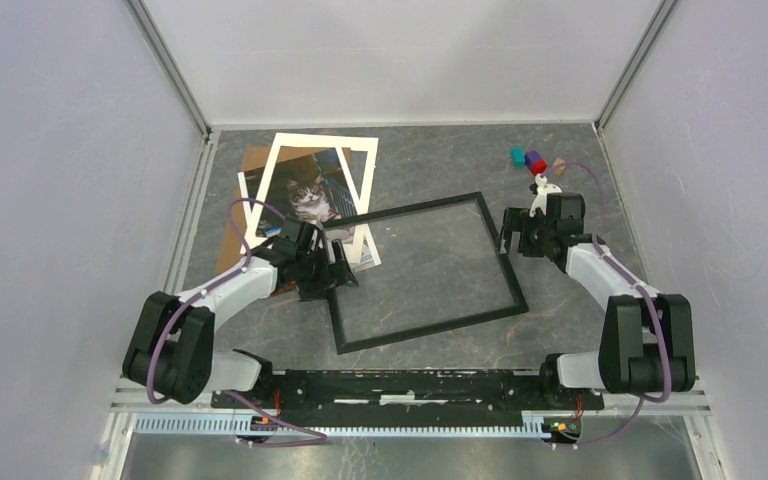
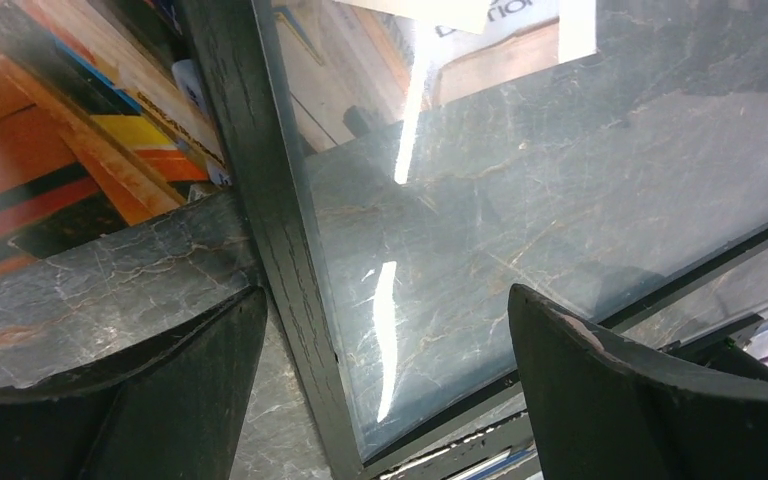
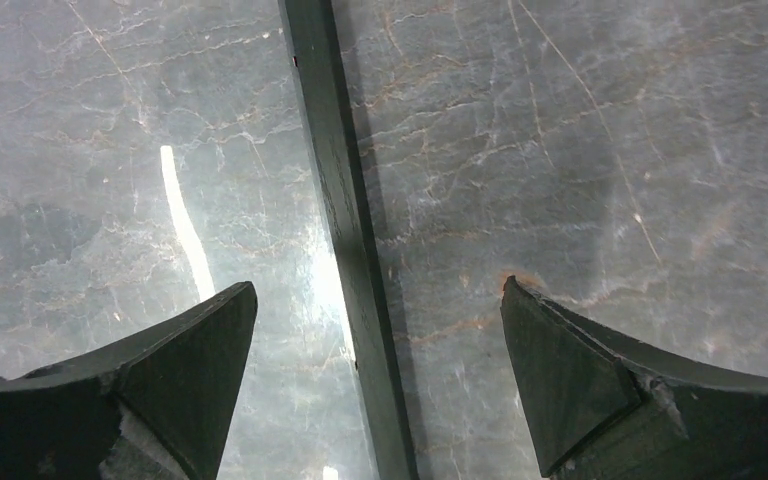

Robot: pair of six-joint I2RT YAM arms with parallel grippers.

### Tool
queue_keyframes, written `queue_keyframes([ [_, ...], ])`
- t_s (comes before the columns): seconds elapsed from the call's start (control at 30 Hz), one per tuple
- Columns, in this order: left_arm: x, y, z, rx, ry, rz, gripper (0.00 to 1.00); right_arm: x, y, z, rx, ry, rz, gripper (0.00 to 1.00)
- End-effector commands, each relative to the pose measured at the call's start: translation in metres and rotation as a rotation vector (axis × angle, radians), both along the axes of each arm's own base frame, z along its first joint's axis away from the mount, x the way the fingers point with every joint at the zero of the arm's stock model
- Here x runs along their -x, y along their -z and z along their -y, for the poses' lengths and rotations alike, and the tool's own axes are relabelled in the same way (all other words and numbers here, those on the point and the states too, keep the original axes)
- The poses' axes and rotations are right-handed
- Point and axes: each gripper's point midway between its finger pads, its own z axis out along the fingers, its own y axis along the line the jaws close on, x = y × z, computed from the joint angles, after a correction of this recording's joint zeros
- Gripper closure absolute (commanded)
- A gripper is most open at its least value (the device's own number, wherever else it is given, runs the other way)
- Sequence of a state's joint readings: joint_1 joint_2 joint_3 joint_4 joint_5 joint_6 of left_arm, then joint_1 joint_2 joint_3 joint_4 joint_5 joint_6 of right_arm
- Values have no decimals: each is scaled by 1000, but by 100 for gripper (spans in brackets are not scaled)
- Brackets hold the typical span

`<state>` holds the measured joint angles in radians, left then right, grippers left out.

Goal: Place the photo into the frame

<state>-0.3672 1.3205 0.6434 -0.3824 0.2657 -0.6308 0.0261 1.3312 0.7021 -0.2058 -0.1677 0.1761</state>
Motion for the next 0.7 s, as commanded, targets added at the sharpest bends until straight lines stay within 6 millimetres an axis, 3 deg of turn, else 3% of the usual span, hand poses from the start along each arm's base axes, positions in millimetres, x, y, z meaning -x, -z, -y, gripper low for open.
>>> queue_keyframes([
  [0.0, -10, 8, 3, -1, -49, -10, 4, -19, 2, -12, -67, -71, 50, 2],
  [0.1, -12, 9, 10, 35, -50, -16, 5, -20, 14, -20, -113, -78, 36, 3],
  [0.17, -14, 7, 14, 53, -51, -8, 5, -19, 23, -31, -175, -102, 28, 15],
  [0.23, -14, 3, 22, 91, -40, -9, 7, -12, 29, -39, -224, -112, 30, 34],
  [0.27, -15, 0, 29, 121, -31, -10, 8, -8, 31, -39, -236, -100, 44, 37],
  [0.37, -14, -11, 48, 169, -1, -11, 10, 7, 40, -38, -253, -57, 67, 38],
  [0.57, -19, -51, 85, 201, 17, 72, 11, 34, 43, -27, -231, 26, 61, 40],
  [0.67, -18, -71, 106, 212, 39, 110, 11, 43, 44, -6, -208, 120, 72, 38],
])
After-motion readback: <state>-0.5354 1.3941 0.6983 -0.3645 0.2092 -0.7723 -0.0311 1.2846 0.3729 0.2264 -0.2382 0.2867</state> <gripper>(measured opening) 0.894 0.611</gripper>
